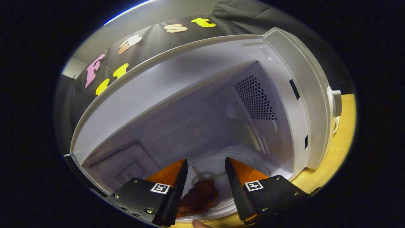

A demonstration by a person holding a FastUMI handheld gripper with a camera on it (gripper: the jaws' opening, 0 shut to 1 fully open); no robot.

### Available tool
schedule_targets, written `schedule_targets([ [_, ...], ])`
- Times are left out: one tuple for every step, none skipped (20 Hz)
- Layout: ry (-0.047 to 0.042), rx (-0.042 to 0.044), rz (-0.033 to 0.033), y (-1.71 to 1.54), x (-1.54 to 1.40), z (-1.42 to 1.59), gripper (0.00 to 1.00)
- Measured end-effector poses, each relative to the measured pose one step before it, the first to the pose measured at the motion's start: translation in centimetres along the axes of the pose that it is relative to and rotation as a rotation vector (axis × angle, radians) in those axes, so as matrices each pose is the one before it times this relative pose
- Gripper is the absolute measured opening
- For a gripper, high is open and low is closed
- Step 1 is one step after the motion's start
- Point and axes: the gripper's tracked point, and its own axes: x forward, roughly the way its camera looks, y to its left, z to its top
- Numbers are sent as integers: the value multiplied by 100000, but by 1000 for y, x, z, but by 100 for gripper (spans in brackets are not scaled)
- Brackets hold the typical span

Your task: Open the microwave, put the food inside, and close the microwave door.

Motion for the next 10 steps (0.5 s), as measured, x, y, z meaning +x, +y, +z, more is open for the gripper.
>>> schedule_targets([
  [2653, -2017, 1242, 98, -763, -192, 72],
  [3357, -2103, 731, -168, -617, -437, 78],
  [3289, -2727, -68, -485, -957, -377, 86],
  [2240, -3391, 783, -253, -931, -274, 94],
  [1113, -3867, 1976, -5, -1381, -123, 94],
  [348, -4236, 1870, 217, -1585, 115, 95],
  [-522, -4428, 2053, 36, -1628, 365, 95],
  [-1092, -3670, 2485, 343, -1816, 626, 95],
  [-1145, -2036, 2678, 404, -1922, 731, 95],
  [-596, -702, 4418, 875, -2029, 684, 94],
])
